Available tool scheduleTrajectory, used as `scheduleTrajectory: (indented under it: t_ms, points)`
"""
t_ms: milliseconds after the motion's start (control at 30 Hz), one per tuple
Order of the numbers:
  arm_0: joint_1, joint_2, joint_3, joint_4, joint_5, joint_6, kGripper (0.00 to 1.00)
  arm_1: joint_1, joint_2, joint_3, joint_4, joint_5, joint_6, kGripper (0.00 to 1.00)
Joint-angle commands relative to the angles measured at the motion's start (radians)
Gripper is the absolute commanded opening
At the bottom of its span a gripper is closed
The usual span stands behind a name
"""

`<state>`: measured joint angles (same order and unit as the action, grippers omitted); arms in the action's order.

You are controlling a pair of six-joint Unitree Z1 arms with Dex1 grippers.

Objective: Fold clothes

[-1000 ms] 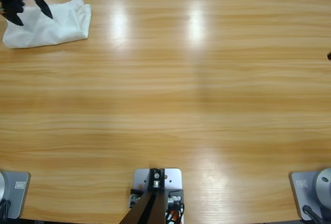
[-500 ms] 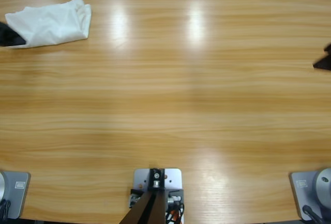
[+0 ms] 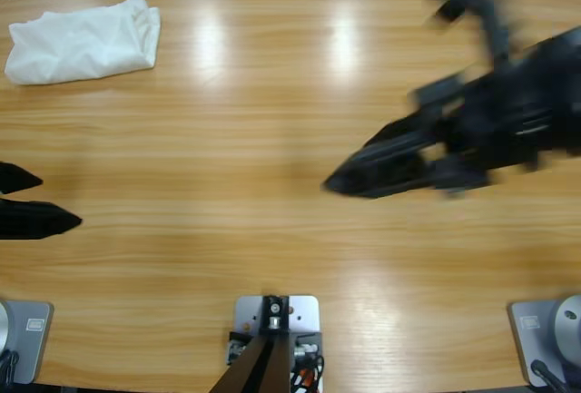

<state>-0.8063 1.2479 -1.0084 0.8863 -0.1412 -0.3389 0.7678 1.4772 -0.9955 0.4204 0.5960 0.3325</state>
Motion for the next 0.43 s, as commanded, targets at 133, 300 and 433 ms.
scheduleTrajectory:
  t_ms: [133, 300, 433]
  points:
    - [-0.022, 0.089, 0.038, -0.039, 0.050, 0.005, 0.964, 0.045, 0.065, 0.058, 0.176, -0.237, -0.070, 0.977]
    - [-0.022, 0.104, 0.040, -0.041, 0.066, -0.009, 0.959, 0.045, -0.009, 0.111, 0.176, -0.251, -0.078, 0.977]
    - [-0.022, 0.118, 0.045, -0.050, 0.066, -0.010, 0.959, 0.044, -0.032, 0.110, 0.185, -0.244, -0.113, 0.977]
